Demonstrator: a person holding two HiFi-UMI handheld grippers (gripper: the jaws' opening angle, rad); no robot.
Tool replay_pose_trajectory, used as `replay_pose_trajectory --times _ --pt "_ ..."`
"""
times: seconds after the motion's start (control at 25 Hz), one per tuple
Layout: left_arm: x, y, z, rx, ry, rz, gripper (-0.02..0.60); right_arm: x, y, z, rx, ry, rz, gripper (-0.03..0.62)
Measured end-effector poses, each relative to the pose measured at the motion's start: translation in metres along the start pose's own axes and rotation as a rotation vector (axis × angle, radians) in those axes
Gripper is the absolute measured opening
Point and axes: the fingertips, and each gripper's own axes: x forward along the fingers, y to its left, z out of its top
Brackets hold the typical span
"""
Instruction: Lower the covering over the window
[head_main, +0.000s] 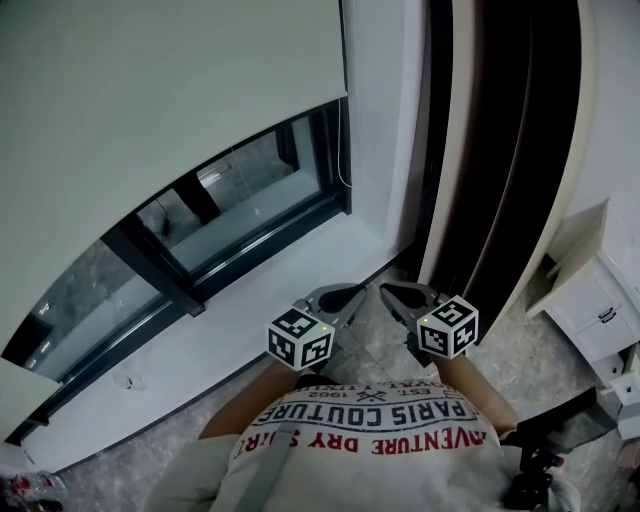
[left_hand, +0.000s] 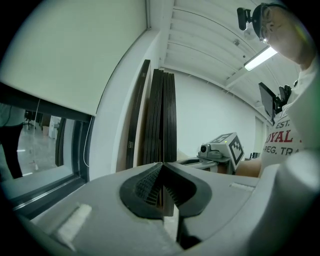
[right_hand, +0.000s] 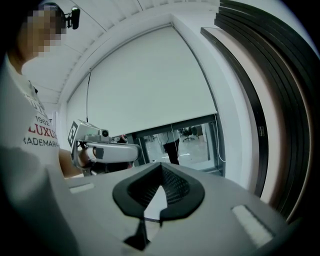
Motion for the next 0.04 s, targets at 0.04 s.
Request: replay_pose_trajectory --times 0.04 --pt "0.0012 0.0002 0.0013 0.005 -0.002 -0.002 0.005 0.0003 -0.0007 0.001 -0.003 -0.001 0.0 0.003"
